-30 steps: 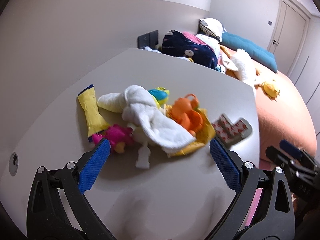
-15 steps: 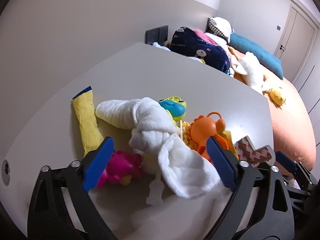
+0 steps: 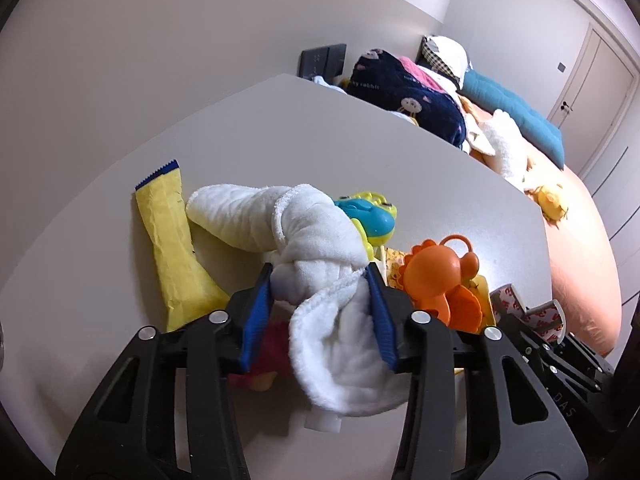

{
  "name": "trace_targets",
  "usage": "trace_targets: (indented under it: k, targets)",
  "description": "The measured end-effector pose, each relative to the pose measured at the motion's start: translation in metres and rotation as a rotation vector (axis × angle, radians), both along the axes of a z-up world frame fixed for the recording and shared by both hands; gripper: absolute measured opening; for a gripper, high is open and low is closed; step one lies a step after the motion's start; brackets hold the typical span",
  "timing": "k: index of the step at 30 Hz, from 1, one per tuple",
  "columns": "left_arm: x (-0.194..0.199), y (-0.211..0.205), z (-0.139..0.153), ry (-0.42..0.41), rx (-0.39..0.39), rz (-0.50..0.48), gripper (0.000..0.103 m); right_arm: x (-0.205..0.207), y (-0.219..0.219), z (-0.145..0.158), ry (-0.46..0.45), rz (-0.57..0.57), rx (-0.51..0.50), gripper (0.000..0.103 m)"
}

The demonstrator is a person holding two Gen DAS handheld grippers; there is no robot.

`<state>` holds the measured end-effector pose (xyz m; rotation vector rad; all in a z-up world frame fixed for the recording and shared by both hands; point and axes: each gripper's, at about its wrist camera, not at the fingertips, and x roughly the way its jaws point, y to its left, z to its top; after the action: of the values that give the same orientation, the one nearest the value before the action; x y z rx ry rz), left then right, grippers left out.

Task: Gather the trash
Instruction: 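Close the left tool on the white towel while the right tool grasps the grey cup, then carry the white towel and grey cup toward the trash bin with both tools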

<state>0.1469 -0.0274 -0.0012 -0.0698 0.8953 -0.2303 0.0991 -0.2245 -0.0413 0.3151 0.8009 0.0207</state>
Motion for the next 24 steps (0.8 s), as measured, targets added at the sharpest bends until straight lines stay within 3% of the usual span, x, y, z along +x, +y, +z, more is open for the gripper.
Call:
trace_targets:
  k: [14, 24]
  targets:
    - [-0.019, 0.0, 0.024, -0.074, 0.012, 0.02, 0.042, -0.021, -0.012, 0.024, -0.051, -0.027, 0.004, 0.032]
    - [-0.05, -0.01, 0.044, -0.11, 0.015, -0.019, 0.042, -0.052, -0.018, 0.043, -0.076, -0.04, -0.003, 0.032]
